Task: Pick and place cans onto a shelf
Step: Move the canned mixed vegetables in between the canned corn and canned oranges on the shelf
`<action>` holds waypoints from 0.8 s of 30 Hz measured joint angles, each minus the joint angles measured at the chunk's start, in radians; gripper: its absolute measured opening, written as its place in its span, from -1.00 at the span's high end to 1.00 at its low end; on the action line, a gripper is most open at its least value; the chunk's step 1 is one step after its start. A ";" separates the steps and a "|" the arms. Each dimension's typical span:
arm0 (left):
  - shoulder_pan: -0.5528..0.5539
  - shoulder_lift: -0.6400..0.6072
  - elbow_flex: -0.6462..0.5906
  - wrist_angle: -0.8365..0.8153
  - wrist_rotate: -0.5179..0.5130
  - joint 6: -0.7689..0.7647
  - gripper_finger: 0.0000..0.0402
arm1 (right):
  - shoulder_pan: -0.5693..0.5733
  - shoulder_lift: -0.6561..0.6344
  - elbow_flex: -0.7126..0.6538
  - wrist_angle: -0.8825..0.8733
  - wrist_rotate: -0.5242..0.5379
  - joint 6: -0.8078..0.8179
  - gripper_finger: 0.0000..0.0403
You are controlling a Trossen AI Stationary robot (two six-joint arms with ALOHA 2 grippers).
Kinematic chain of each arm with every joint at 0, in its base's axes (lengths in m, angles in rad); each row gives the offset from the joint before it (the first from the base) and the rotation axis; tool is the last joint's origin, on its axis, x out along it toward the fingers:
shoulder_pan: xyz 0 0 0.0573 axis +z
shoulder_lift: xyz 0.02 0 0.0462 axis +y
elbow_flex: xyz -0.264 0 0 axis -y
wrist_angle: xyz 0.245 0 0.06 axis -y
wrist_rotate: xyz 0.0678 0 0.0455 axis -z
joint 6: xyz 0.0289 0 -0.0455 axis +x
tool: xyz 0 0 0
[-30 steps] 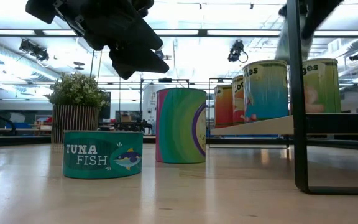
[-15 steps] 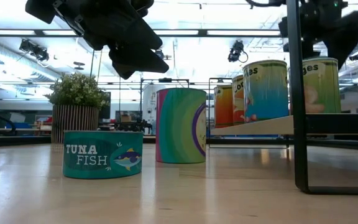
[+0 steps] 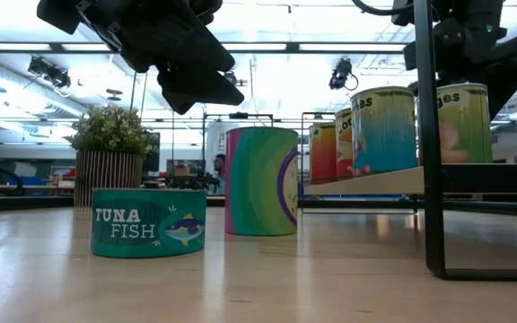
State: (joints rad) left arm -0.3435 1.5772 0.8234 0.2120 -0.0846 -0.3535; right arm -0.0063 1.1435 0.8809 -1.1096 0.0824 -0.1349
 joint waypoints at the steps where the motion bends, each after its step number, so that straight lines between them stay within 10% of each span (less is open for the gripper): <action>1: 0.000 0.000 0.000 0.000 0.000 -0.001 -0.11 | 0.000 0.000 -0.006 0.007 0.000 -0.003 -0.46; 24: 0.010 0.000 0.000 0.001 0.000 0.007 -0.11 | -0.001 0.002 -0.023 0.117 -0.008 -0.039 -0.74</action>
State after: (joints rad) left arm -0.3338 1.5772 0.8234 0.2127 -0.0845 -0.3462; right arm -0.0071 1.1453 0.8581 -0.9923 0.0746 -0.1738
